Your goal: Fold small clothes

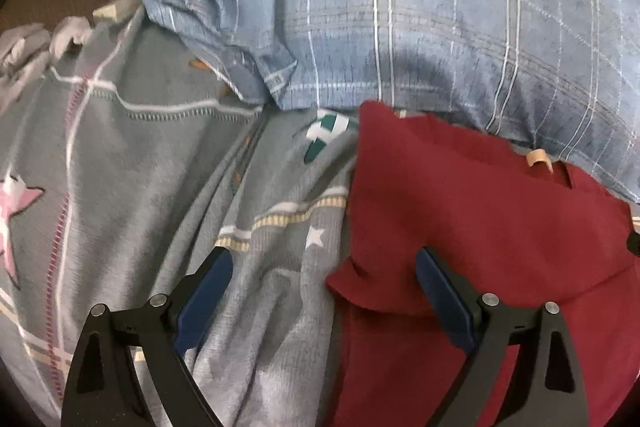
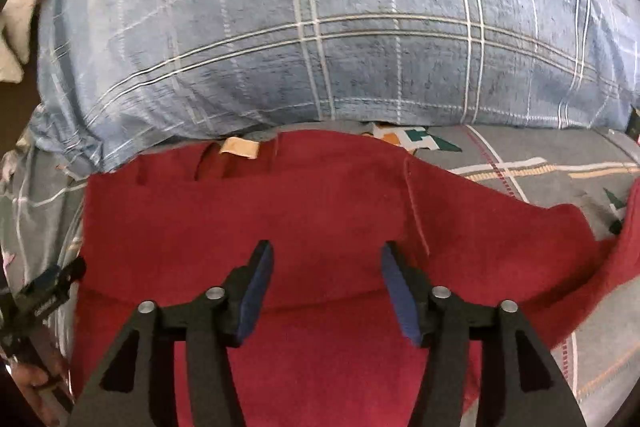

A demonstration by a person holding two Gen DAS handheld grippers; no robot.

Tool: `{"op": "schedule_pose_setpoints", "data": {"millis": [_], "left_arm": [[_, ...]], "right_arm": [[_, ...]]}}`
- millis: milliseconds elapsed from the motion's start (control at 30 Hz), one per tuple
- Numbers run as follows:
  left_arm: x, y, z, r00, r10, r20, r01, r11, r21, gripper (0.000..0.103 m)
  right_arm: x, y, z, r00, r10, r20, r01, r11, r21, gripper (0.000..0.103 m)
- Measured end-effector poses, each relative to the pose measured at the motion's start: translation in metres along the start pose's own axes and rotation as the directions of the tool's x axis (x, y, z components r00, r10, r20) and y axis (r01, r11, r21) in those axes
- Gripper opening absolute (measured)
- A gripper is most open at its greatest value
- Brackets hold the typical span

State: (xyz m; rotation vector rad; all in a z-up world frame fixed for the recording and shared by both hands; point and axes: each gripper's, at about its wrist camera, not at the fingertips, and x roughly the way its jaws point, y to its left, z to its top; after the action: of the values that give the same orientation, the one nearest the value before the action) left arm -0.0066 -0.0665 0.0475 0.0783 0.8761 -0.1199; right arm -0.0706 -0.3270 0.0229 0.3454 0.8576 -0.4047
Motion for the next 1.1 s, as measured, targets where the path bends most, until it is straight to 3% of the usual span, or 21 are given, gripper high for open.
{"op": "schedule_pose_setpoints", "data": {"millis": [133, 300, 467, 733, 933, 1033, 1100], "left_arm": [[-0.017, 0.000, -0.001, 0.999, -0.032, 0.023, 0.033, 0.999, -0.009, 0.093], [-0.029, -0.003, 0.000, 0.997, -0.074, 0.036, 0.074, 0.997, -0.004, 0.093], [-0.018, -0.010, -0.001, 0.995, -0.104, 0.001, 0.104, 0.994, 0.017, 0.093], [0.026, -0.017, -0.007, 0.986, -0.093, -0.141, 0.094, 0.996, 0.003, 0.094], [0.025, -0.016, -0.002, 0.987, -0.094, -0.128, 0.095, 0.995, 0.002, 0.093], [0.020, -0.012, -0.001, 0.986, -0.114, -0.119, 0.112, 0.993, -0.025, 0.093], [0.015, -0.006, -0.001, 0.986, -0.126, -0.110, 0.122, 0.992, -0.040, 0.093]], "right_arm": [[0.000, 0.000, 0.005, 1.000, 0.019, -0.001, -0.019, 1.000, 0.014, 0.060], [0.011, -0.003, 0.001, 0.999, -0.022, -0.045, 0.023, 1.000, 0.012, 0.063], [0.014, 0.001, -0.003, 0.998, -0.033, -0.061, 0.032, 0.999, -0.011, 0.067], [0.014, -0.006, -0.004, 0.998, -0.010, -0.065, 0.012, 1.000, 0.023, 0.069], [-0.005, -0.016, 0.001, 0.999, 0.041, -0.034, -0.038, 0.996, 0.081, 0.069], [-0.033, -0.045, 0.012, 0.998, 0.053, 0.031, -0.058, 0.985, 0.165, 0.069], [-0.050, -0.074, 0.020, 0.997, 0.021, 0.076, -0.039, 0.972, 0.232, 0.075]]}}
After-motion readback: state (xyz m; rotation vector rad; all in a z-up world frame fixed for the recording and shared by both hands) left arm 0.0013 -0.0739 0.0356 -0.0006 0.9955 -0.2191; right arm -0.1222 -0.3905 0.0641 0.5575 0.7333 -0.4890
